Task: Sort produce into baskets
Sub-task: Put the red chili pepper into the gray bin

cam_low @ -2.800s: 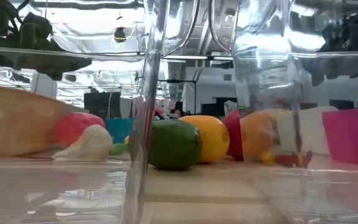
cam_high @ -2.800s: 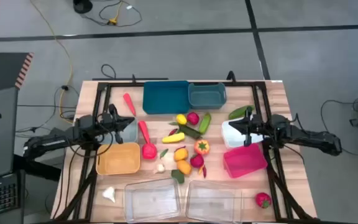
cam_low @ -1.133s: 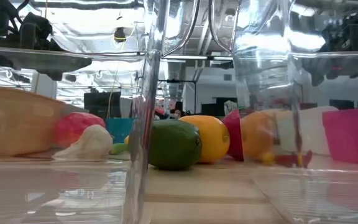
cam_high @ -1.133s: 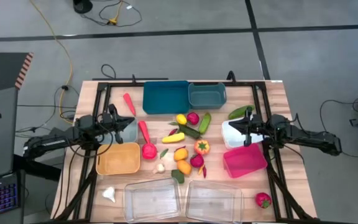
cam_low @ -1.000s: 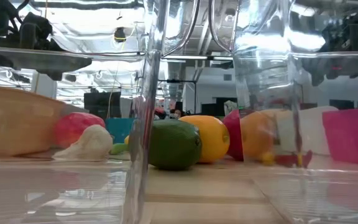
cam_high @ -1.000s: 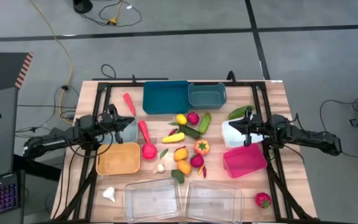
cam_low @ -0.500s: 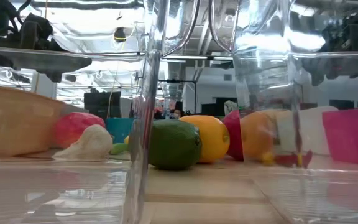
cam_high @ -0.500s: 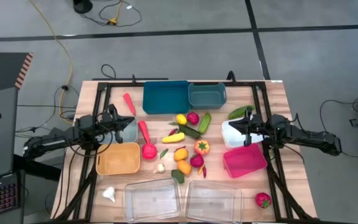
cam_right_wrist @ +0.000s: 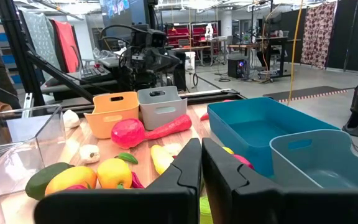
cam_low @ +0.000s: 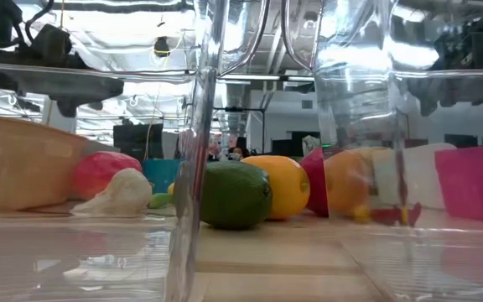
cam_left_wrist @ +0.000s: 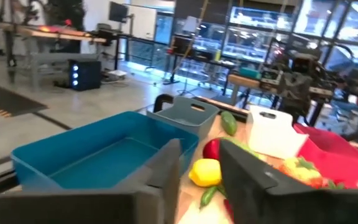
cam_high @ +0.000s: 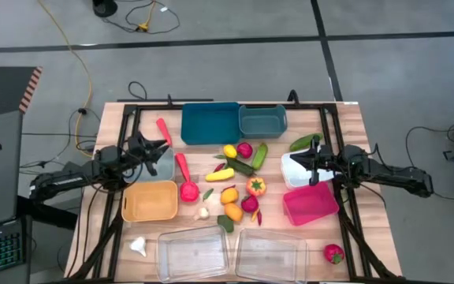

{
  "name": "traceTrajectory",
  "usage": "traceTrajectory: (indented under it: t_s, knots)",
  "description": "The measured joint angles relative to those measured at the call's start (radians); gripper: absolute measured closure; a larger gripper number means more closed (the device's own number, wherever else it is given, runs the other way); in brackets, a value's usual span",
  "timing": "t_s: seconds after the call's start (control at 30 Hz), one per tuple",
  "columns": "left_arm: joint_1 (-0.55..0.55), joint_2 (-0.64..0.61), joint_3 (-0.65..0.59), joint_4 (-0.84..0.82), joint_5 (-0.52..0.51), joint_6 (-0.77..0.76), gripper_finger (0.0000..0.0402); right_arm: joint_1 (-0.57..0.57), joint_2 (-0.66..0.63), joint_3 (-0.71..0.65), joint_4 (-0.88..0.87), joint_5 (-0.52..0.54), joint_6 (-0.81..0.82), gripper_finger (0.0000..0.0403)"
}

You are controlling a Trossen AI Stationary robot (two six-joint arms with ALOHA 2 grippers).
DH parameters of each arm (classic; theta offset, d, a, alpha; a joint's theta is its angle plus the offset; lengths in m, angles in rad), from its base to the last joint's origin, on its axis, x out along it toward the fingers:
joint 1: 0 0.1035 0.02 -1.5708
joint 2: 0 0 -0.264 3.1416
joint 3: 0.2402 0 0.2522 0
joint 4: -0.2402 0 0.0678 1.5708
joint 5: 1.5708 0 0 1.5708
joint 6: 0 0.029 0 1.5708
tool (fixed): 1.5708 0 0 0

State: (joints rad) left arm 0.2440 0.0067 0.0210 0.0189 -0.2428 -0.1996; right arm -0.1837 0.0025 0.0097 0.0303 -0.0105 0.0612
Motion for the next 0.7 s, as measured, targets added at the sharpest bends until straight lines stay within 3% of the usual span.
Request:
traceTrajectory:
  t_s: [0.23, 0.37, 0.5, 0.7]
  knots:
    - [0.0, 0.0, 0.002, -0.001, -0.033, -0.052, 0.015, 0.0, 0.0, 0.0, 0.0, 0.0, 0.0, 0.0359]
    - [0.0, 0.0, 0.002, -0.002, -0.028, -0.124, 0.009, 0.0, 0.0, 0.0, 0.0, 0.0, 0.0, 0.0359]
    - [0.0, 0.0, 0.002, 0.006, -0.033, -0.19, 0.0069, 0.0, 0.0, 0.0, 0.0, 0.0, 0.0, 0.0359]
    - [0.0, 0.001, 0.012, 0.086, -0.061, -0.267, 0.0073, 0.0, 0.0, 0.0, 0.0, 0.0, 0.0, 0.0359]
